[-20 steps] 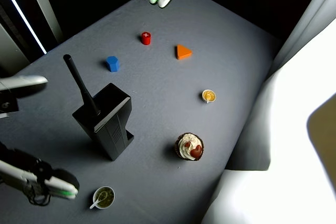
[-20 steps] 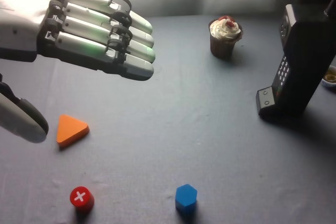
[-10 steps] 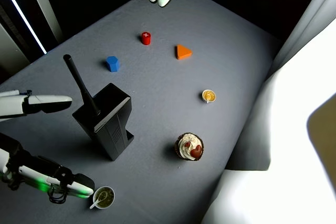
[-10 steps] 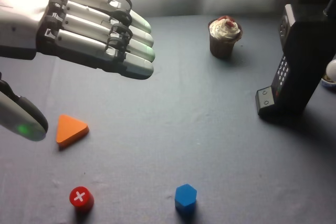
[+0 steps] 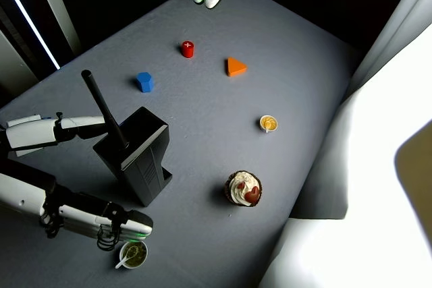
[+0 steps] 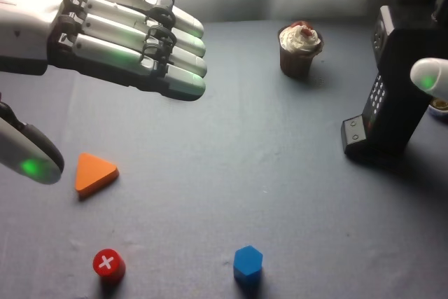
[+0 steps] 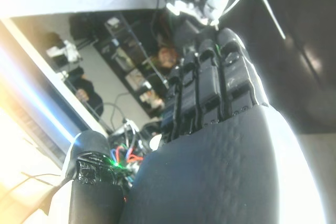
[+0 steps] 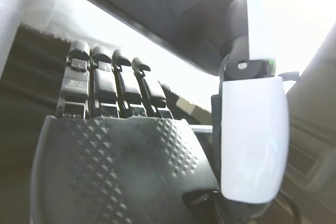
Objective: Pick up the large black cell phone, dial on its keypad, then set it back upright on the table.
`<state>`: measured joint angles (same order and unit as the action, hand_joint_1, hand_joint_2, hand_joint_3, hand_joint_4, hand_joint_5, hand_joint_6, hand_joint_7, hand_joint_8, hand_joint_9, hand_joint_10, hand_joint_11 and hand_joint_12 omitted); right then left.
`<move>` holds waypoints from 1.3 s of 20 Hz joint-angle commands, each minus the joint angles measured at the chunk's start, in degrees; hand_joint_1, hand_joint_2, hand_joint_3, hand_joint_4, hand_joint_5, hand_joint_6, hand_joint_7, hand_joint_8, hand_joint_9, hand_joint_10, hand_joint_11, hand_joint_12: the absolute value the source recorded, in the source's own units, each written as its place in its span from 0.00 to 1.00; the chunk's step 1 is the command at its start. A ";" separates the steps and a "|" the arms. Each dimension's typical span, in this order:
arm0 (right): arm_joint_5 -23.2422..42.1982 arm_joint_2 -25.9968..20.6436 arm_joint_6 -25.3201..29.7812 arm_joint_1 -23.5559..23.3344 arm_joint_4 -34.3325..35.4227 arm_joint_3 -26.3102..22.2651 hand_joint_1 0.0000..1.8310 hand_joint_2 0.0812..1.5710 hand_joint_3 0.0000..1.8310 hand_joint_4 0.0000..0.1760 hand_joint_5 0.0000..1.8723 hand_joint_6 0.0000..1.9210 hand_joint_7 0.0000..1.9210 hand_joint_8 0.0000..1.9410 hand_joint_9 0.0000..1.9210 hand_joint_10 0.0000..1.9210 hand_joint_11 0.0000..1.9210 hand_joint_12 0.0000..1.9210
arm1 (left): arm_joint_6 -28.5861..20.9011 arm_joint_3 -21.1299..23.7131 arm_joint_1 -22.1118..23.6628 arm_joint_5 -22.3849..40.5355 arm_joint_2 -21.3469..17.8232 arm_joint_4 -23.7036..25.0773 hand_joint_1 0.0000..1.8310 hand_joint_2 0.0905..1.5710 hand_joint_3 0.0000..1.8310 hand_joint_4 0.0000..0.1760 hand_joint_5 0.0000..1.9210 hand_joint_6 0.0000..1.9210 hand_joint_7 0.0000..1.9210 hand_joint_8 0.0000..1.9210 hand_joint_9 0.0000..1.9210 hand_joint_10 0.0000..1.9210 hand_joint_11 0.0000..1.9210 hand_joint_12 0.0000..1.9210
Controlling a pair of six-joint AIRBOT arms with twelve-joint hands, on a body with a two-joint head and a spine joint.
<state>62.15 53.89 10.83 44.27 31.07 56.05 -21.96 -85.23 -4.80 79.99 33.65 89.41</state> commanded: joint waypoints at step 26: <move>2.71 2.26 2.34 -6.44 -4.97 3.92 0.82 0.71 0.00 0.00 0.38 0.46 0.45 0.50 0.48 0.59 0.40 0.86 | -4.50 2.18 1.78 0.43 -0.55 -5.58 0.00 0.73 0.00 0.00 0.04 0.00 0.07 0.00 0.05 0.00 0.00 0.11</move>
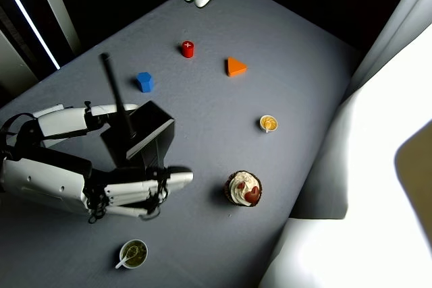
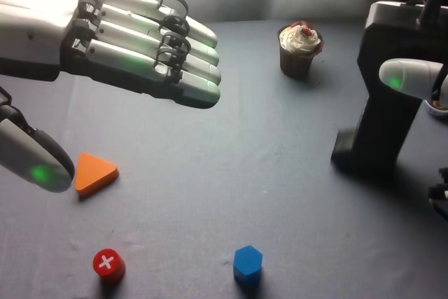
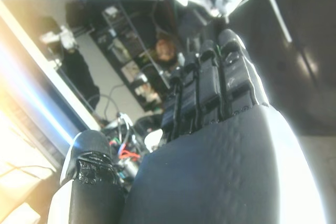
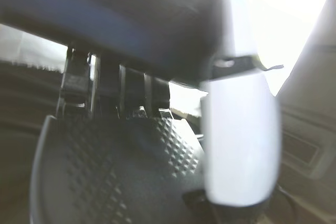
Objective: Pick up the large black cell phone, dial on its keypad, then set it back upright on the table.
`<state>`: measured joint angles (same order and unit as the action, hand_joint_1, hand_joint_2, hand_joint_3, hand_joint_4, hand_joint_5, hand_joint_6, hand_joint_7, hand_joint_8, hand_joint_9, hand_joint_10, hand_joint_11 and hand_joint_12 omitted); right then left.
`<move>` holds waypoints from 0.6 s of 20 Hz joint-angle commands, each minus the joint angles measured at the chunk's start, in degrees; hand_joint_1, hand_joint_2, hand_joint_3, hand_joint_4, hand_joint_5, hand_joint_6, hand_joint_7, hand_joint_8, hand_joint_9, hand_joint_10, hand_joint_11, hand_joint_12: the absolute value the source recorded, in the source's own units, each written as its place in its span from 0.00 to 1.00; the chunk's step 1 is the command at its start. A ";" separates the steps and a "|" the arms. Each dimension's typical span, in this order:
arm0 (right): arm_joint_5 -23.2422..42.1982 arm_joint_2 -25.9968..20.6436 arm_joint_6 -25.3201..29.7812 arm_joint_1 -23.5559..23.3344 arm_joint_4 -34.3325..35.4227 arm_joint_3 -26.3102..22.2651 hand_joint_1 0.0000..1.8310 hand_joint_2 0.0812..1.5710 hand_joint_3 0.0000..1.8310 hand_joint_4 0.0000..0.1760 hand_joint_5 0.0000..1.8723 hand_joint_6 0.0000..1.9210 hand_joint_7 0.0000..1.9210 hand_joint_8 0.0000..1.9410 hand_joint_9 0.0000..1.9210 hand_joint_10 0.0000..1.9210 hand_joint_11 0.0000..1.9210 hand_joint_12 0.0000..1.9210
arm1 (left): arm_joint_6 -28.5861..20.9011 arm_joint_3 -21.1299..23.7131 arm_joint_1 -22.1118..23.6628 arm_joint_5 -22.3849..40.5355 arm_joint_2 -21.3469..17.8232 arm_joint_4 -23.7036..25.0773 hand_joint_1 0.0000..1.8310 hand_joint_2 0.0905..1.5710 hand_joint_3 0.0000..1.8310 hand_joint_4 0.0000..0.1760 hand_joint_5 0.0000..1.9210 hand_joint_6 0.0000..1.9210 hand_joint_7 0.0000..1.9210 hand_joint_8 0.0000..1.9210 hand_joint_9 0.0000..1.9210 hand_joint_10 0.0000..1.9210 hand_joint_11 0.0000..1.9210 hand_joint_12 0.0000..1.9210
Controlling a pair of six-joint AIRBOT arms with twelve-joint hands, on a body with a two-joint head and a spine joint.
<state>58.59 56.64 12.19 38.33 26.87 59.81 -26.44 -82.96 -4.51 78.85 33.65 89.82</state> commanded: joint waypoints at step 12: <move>4.28 -4.39 0.82 -8.97 -6.53 -0.25 0.81 0.69 0.00 0.00 0.55 0.32 0.49 0.51 0.48 0.59 0.44 0.84 | -3.57 -0.92 6.18 -0.38 1.62 0.21 0.00 0.76 0.00 0.00 0.07 0.00 0.08 0.00 0.08 0.00 0.00 0.20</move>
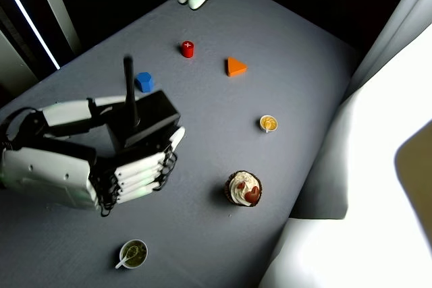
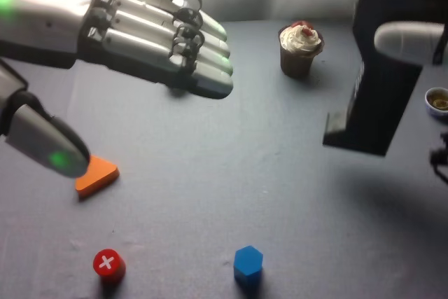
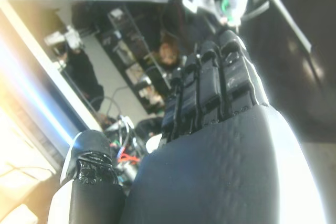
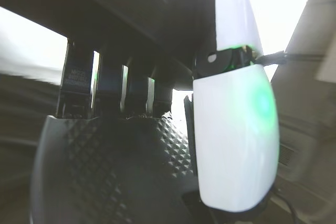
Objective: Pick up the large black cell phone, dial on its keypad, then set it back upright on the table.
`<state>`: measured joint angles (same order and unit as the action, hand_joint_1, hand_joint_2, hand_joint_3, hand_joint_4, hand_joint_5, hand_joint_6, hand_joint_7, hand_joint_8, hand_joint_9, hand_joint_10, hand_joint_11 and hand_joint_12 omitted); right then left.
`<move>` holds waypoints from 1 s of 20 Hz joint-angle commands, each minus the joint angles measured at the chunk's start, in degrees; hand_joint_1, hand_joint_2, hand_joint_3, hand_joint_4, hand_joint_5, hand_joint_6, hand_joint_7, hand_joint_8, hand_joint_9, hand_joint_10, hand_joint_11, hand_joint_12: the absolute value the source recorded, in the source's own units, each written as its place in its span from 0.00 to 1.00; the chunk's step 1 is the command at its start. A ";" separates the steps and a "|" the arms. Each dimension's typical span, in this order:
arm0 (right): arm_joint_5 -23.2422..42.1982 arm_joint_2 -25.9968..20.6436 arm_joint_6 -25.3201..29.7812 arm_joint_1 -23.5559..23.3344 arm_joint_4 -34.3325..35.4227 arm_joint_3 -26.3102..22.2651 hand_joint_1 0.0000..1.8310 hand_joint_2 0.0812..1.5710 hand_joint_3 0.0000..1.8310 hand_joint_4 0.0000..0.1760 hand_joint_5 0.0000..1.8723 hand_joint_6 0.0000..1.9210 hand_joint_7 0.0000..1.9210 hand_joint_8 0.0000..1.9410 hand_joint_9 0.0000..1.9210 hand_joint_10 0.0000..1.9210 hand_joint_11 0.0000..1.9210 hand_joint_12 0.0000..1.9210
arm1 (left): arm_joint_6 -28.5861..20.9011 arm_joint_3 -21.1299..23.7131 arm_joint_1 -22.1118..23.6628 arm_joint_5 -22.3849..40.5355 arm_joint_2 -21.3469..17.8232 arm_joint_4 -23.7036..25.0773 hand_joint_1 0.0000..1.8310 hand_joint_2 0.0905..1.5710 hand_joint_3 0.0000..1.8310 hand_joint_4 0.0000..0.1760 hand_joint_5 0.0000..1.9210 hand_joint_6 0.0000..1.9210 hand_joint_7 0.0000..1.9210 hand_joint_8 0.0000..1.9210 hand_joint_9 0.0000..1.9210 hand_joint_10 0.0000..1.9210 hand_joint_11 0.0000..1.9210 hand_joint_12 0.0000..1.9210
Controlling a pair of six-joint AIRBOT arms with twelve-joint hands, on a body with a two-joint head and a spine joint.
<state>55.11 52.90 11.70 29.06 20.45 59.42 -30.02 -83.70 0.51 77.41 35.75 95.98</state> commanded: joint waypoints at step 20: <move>-3.22 -2.56 -9.92 -16.76 -5.84 -4.14 0.81 0.70 0.00 0.00 0.52 0.37 0.46 0.58 0.46 0.62 0.40 0.87 | 1.19 1.37 2.78 -18.24 0.92 -1.73 0.79 0.82 0.01 0.87 0.00 0.00 0.26 0.84 0.32 0.93 0.27 1.00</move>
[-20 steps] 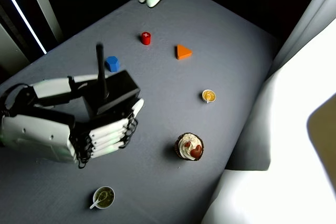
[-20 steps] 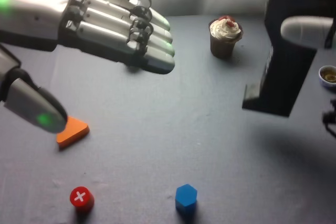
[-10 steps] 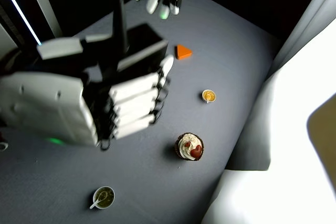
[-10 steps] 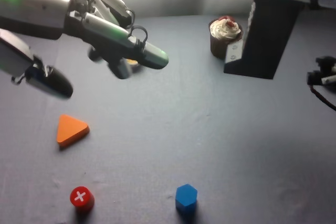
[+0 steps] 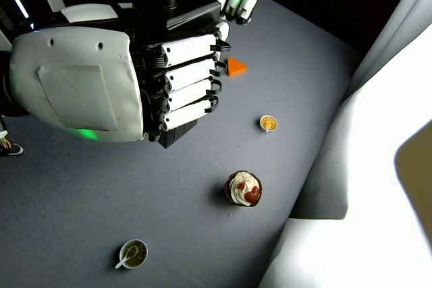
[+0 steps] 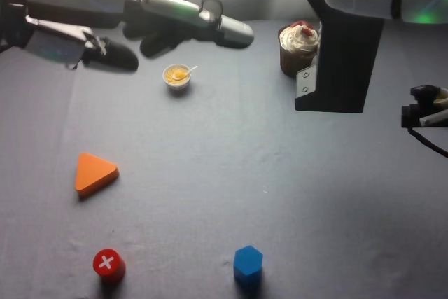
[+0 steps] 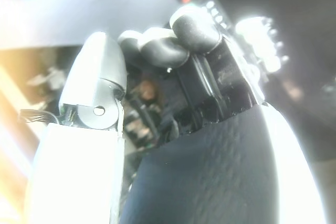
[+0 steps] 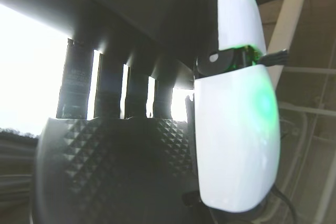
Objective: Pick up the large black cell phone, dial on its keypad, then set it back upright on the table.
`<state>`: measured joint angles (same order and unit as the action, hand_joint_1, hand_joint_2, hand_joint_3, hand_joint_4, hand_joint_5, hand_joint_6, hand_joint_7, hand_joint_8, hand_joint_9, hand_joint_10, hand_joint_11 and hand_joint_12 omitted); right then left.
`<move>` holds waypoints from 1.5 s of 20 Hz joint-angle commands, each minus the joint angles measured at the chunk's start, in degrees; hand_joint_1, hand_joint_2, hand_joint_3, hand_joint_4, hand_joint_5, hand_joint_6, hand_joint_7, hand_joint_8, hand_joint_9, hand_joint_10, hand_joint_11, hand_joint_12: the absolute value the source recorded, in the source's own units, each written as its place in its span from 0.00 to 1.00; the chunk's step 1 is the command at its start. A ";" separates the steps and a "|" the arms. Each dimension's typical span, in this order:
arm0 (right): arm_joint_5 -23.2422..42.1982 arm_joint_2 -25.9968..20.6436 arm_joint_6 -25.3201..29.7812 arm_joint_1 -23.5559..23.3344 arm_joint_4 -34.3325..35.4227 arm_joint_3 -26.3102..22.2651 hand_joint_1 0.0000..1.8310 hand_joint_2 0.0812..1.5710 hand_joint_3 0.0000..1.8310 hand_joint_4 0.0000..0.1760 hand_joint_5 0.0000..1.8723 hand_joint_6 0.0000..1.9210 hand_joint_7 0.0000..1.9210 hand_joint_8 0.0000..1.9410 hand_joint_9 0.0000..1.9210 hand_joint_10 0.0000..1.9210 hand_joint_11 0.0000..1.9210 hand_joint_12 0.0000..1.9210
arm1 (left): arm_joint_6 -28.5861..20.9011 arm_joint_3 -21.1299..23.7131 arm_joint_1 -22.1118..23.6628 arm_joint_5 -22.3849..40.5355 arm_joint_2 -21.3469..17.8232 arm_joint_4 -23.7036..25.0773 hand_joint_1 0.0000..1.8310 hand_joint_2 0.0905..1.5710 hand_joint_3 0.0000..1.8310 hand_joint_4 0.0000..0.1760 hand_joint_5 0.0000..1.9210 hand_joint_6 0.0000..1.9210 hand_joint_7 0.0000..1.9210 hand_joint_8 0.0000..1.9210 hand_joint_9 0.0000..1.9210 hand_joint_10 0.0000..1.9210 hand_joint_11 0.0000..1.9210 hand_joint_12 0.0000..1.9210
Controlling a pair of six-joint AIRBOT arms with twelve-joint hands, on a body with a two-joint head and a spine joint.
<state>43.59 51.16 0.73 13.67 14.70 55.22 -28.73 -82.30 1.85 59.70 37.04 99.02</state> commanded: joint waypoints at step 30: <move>8.88 3.91 0.08 -5.83 1.04 4.33 0.81 0.71 0.00 0.00 0.51 0.38 0.44 0.59 0.46 0.63 0.41 0.87 | 9.69 3.96 -3.23 -22.56 4.45 -8.21 0.79 0.80 0.01 0.93 0.00 0.00 0.29 0.80 0.32 0.93 0.26 1.00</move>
<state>44.23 55.79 -0.16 9.10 15.97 59.33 -19.40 -78.15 -2.57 37.63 41.78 94.19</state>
